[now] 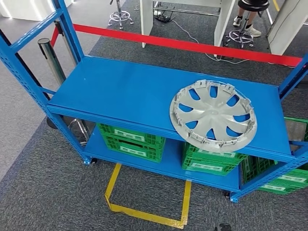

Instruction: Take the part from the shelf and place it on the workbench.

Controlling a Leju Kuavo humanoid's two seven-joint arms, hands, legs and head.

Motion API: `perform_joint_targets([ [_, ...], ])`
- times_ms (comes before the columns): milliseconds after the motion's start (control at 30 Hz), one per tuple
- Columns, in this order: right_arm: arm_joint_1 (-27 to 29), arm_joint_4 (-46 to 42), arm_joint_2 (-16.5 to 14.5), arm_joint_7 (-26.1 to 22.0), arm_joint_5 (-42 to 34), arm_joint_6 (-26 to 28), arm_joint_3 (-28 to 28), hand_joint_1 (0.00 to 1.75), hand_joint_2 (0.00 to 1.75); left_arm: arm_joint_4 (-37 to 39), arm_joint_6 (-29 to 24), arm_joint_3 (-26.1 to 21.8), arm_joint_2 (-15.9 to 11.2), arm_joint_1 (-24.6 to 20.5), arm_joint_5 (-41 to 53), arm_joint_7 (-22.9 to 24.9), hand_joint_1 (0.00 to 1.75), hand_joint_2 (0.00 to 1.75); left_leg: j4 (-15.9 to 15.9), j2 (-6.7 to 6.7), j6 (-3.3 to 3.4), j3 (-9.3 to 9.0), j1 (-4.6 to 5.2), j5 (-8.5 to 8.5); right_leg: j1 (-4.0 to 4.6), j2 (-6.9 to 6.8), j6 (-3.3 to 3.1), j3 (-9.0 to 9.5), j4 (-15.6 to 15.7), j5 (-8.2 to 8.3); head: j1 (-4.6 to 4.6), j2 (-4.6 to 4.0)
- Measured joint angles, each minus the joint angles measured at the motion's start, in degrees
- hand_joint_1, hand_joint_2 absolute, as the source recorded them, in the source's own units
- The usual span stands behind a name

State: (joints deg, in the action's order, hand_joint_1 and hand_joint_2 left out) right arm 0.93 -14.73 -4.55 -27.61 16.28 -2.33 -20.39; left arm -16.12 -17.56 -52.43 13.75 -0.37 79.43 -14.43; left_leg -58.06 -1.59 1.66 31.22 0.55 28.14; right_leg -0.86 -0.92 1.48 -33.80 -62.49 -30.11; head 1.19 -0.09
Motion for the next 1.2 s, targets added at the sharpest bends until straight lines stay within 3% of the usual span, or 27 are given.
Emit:
perform_joint_targets([
  [67, -0.2, 0.0, 0.0, 0.0, 0.0, 0.0, -0.1, 0.00, 0.00, 0.0, 0.0, 0.0, 0.0, 0.0, 0.0, 0.0, 0.00, 0.00, -0.3, -0.40, -0.48, 0.12, 0.25, 0.19, 0.27, -0.83, -0.42, 2.02, 3.8, 0.63, 0.06, 0.00],
  [133, -0.2, 0.0, 0.0, 0.0, 0.0, 0.0, -0.2, 0.00, 0.00, 0.0, 0.0, 0.0, 0.0, 0.0, 0.0, 0.0, 0.00, 0.00, -0.3, -0.86, -0.91, 0.18, 0.33, 0.20, 0.30, -0.46, -0.84, 2.21, 4.1, 0.64, 0.11, 0.00],
  [200, 0.0, 0.0, 0.0, 0.0, 0.0, 0.0, -0.2, 0.00, 0.00, -0.1, 0.0, 0.0, 0.0, 0.0, 0.0, 0.0, 0.00, 0.00, -1.5, -0.47, -1.53, 0.53, 0.18, 1.26, 0.08, -0.03, -1.31, 2.23, 4.2, 0.88, 0.19, 0.00],
  [233, 0.0, 0.0, 0.0, 0.0, 0.0, 0.0, -0.2, 0.00, 0.00, -0.1, 0.0, 0.0, 0.0, 0.0, 0.0, 0.0, 0.00, 0.00, -3.6, 0.01, -1.90, 1.36, 0.03, 2.66, -0.05, 0.17, -1.55, 2.27, 4.3, 0.97, 0.24, 0.00],
  [300, -0.1, 0.0, 0.0, 0.0, 0.0, 0.0, -0.4, 0.00, 0.00, -0.1, 0.0, 0.0, 0.0, 0.0, 0.0, 0.0, 0.00, 0.00, -10.7, 0.85, -2.51, 4.40, -0.30, 6.34, -0.10, 0.63, -1.81, 2.26, 4.3, 0.99, 0.36, 0.00],
  [367, -0.1, 0.0, 0.0, 0.0, 0.0, 0.0, -0.4, 0.00, 0.00, -0.1, 0.0, 0.0, 0.0, 0.1, 0.0, 0.0, 0.00, 0.00, -16.2, 1.02, -2.75, 6.90, -0.51, 7.95, -0.09, 1.22, -1.87, 2.29, 4.3, 0.99, 0.36, 0.00],
  [400, 0.0, 0.0, 0.0, 0.0, 0.0, 0.0, -0.5, 0.00, 0.00, -0.1, 0.0, 0.0, -0.1, 0.1, 0.0, 0.0, 0.00, 0.00, -16.1, 1.05, -2.73, 6.87, -0.57, 7.08, -0.10, 1.55, -1.87, 2.36, 4.3, 0.98, 0.35, 0.00],
  [433, 0.0, 0.0, 0.0, 0.0, 0.1, -0.1, -0.5, 0.00, 0.00, -0.1, 0.0, 0.0, -0.1, 0.1, 0.1, 0.0, 0.00, 0.00, -13.8, 1.14, -2.63, 5.85, -0.63, 5.24, -0.10, 1.90, -1.85, 2.46, 4.3, 0.97, 0.34, 0.00],
  [500, -0.1, 0.0, 0.0, 0.0, 0.3, -0.1, -0.6, 0.00, 0.00, -0.2, 0.0, 0.0, -0.1, 0.1, 0.2, -0.1, 0.00, 0.00, -6.3, 2.16, -2.23, 2.45, -0.68, 1.23, -0.04, 2.53, -1.70, 2.59, 4.3, 0.92, 0.33, 0.00],
  [533, -0.1, 0.0, 0.0, 0.0, 0.5, -0.2, -0.6, 0.00, 0.00, -0.2, 0.0, 0.0, -0.1, 0.1, 0.3, -0.1, 0.00, 0.00, -3.2, 2.71, -2.01, 1.12, -0.68, 0.28, 0.03, 2.83, -1.49, 2.49, 4.2, 0.93, 0.32, 0.00],
  [600, -0.1, 0.0, 0.0, 0.1, 1.0, -0.3, -0.9, 0.00, 0.00, -0.2, 0.0, 0.0, -0.1, 0.0, 0.4, -0.2, 0.00, 0.00, -0.8, 3.32, -1.62, 0.27, -0.56, 0.21, 0.07, 3.23, -0.83, 2.09, 4.2, 1.11, 0.28, 0.00],
  [700, 0.0, 0.0, 0.0, 0.2, 1.7, -0.5, -1.3, 0.00, 0.00, -0.2, 0.0, 0.0, 0.0, 0.1, 0.5, -0.2, 0.00, 0.00, 0.1, 2.60, -0.60, 0.18, -0.64, -0.22, -0.12, 3.04, 0.16, 1.38, 3.7, 0.66, 0.20, 0.00],
  [767, -0.1, 0.0, 0.0, 0.2, 2.0, -0.6, -1.6, 0.00, 0.00, -0.3, 0.0, 0.0, 0.0, 0.1, 0.6, -0.2, 0.00, 0.00, 0.6, 1.94, 0.03, 0.10, -0.74, -0.51, -0.16, 2.07, 0.40, -0.84, -0.7, -2.06, 0.02, 0.00],
  [833, -0.1, 0.0, -0.1, 0.2, 2.2, -0.6, -1.9, 0.00, 0.00, -0.3, 0.1, 0.0, 0.1, 0.2, 0.7, -0.2, 0.00, 0.00, 0.6, 1.26, 0.26, 0.20, -0.59, -0.49, -0.18, 1.52, 0.60, -4.44, -8.3, -5.51, -0.07, 0.00],
  [867, -0.1, 0.0, -0.1, 0.2, 2.3, -0.6, -2.0, 0.00, 0.00, -0.4, 0.1, 0.0, 0.1, 0.2, 0.8, -0.2, 0.00, 0.00, 0.6, 0.93, 0.29, 0.21, -0.51, -0.47, -0.19, 1.44, 0.69, -5.67, -10.9, -6.23, -0.04, 0.00],
  [900, 0.0, 0.0, -0.1, 0.2, 2.5, -0.7, -2.2, 0.00, 0.00, -0.4, 0.1, -0.1, 0.1, 0.3, 0.9, -0.2, 0.00, 0.00, 0.5, 0.66, 0.31, 0.20, -0.45, -0.46, -0.20, 1.38, 0.74, -5.98, -11.7, -5.90, -0.05, 0.00],
  [933, 0.1, 0.0, -0.1, 0.2, 2.6, -0.7, -2.4, 0.00, 0.00, -0.5, 0.1, -0.1, 0.1, 0.3, 1.0, -0.2, 0.00, 0.00, 0.5, 0.46, 0.29, 0.12, -0.42, -0.43, -0.20, 1.23, 0.70, -5.01, -9.9, -4.42, -0.06, 0.00],
  [1000, 0.1, 0.0, -0.1, 0.2, 3.1, -0.7, -2.7, 0.00, 0.00, -0.7, 0.2, -0.1, 0.3, 0.3, 1.2, -0.2, 0.00, 0.00, 0.5, 0.11, 0.08, -0.11, -0.32, -0.30, -0.10, 0.30, 0.47, -0.85, -2.1, -0.79, -0.07, 0.00],
  [1067, -0.1, -0.1, -0.1, 0.2, 3.6, -0.8, -3.1, 0.00, 0.00, -0.9, 0.3, -0.1, 0.4, 0.3, 1.6, -0.2, 0.00, 0.00, 0.2, -0.24, -0.42, -0.14, -0.07, -0.13, 0.09, -0.50, 0.03, 2.20, 3.7, 0.69, 0.00, 0.00],
  [1200, 0.1, -0.1, -0.2, 0.2, 4.5, -1.0, -4.0, 0.00, 0.00, -1.3, 0.4, -0.1, 0.5, 0.4, 2.1, -0.1, 0.00, 0.00, -0.4, -0.49, -1.59, 0.13, -0.05, 0.33, 0.11, 0.03, -0.98, 2.64, 4.7, 0.90, 0.01, 0.00],
])
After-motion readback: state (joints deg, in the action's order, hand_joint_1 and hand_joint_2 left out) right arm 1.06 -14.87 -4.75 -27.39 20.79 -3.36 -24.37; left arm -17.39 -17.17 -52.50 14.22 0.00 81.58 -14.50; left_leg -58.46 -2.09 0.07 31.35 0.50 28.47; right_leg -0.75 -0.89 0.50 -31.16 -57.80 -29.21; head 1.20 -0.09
